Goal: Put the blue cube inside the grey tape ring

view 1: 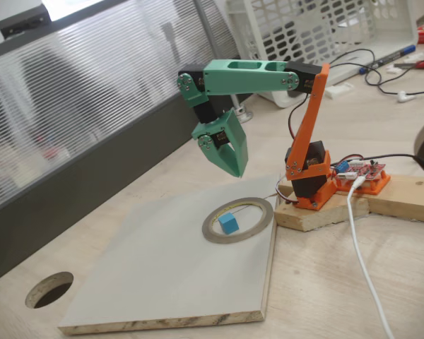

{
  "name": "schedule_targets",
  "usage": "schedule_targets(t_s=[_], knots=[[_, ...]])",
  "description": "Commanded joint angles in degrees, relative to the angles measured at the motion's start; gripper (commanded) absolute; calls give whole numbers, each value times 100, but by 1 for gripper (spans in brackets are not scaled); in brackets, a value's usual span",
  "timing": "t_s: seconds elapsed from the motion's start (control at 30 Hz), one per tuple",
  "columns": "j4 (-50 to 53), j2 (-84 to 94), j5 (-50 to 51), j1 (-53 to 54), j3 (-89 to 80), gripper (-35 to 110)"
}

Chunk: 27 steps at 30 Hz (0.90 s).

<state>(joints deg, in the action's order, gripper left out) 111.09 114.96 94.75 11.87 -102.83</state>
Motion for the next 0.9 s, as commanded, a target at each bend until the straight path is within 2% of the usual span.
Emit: schedule_targets(t_s=[0.0,0.87], knots=[[-352,26,97,141,70,1],[-404,9,70,141,44,1]])
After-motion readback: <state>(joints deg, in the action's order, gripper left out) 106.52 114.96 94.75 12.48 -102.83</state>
